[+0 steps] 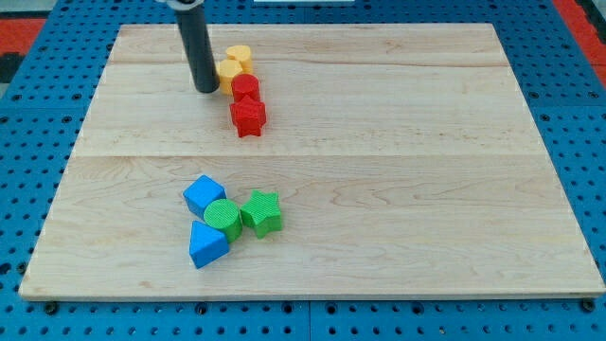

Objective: Point at blue cube

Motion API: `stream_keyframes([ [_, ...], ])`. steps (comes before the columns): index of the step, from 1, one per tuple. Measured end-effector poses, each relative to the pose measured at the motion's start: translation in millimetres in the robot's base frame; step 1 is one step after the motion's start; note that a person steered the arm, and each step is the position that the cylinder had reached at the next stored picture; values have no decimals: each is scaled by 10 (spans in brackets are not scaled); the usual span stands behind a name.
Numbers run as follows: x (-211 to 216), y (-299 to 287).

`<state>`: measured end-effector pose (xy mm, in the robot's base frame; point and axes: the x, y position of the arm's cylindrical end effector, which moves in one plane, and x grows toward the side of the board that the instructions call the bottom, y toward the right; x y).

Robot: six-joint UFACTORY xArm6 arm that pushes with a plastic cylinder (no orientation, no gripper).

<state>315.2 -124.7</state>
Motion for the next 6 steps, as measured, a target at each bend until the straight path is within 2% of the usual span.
stream_keyframes([
  [2,-4,630],
  [3,289,511],
  [4,292,497],
  [5,444,0],
  [6,1004,-136],
])
